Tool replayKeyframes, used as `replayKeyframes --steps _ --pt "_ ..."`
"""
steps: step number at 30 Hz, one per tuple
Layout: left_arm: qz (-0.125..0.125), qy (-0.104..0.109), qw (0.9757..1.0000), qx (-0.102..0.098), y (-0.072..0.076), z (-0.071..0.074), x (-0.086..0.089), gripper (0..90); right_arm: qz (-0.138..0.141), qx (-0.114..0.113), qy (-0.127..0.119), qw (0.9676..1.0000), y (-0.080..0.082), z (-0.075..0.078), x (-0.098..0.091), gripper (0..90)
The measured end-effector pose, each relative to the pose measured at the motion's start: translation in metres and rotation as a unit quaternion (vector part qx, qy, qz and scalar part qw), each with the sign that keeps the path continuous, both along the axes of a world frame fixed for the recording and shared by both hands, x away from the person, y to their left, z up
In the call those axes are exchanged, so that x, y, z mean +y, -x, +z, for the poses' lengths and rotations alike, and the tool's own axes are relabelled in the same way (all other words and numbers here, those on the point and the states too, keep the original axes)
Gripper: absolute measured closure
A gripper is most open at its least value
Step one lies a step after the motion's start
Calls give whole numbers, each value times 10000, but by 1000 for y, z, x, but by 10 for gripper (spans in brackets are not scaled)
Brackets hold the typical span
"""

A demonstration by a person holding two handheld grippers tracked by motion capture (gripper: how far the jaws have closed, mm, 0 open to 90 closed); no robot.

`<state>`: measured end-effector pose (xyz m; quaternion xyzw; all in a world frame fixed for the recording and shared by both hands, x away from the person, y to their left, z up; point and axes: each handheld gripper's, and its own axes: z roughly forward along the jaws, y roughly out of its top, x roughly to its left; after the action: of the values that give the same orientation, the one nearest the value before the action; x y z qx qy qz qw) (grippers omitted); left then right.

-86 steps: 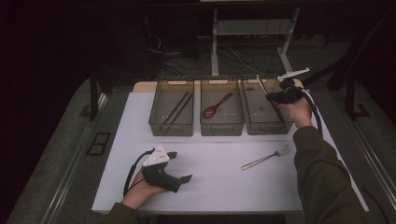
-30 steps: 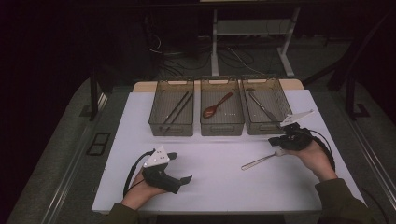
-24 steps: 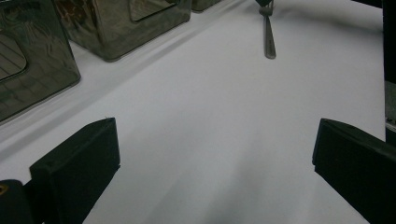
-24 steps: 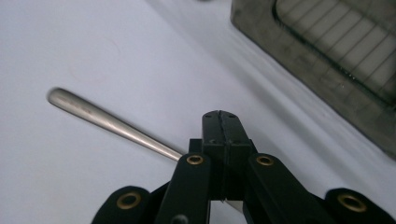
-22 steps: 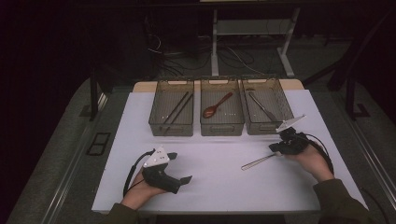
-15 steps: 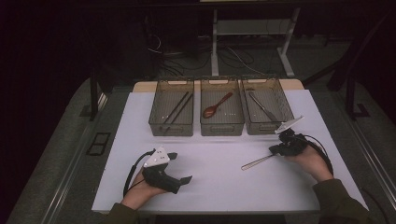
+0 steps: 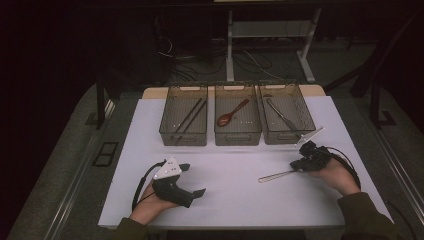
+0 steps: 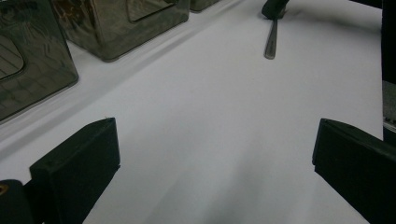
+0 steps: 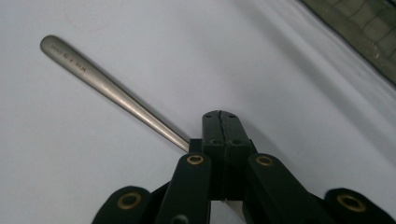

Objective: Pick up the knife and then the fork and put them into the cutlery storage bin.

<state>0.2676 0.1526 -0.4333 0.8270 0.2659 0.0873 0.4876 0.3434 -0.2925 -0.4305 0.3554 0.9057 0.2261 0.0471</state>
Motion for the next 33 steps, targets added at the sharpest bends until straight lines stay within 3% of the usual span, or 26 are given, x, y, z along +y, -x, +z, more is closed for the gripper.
replayKeyframes --steps 21,26,28,30,33 --pt "-32 -4 10000 -7 1 1 -1 0 585 358 203 9974 46 4 3 892" --pt "-19 13 10000 -11 1 1 -2 0 631 287 224 9973 49 8 2 888" --pt "-23 13 10000 -13 1 1 -2 0 678 216 202 9973 49 13 3 832" --pt "-24 5 10000 -15 1 1 -2 0 822 225 210 9961 51 16 5 806" --pt "-29 1 10000 -12 1 1 -2 0 1123 153 418 9927 52 17 9 767"
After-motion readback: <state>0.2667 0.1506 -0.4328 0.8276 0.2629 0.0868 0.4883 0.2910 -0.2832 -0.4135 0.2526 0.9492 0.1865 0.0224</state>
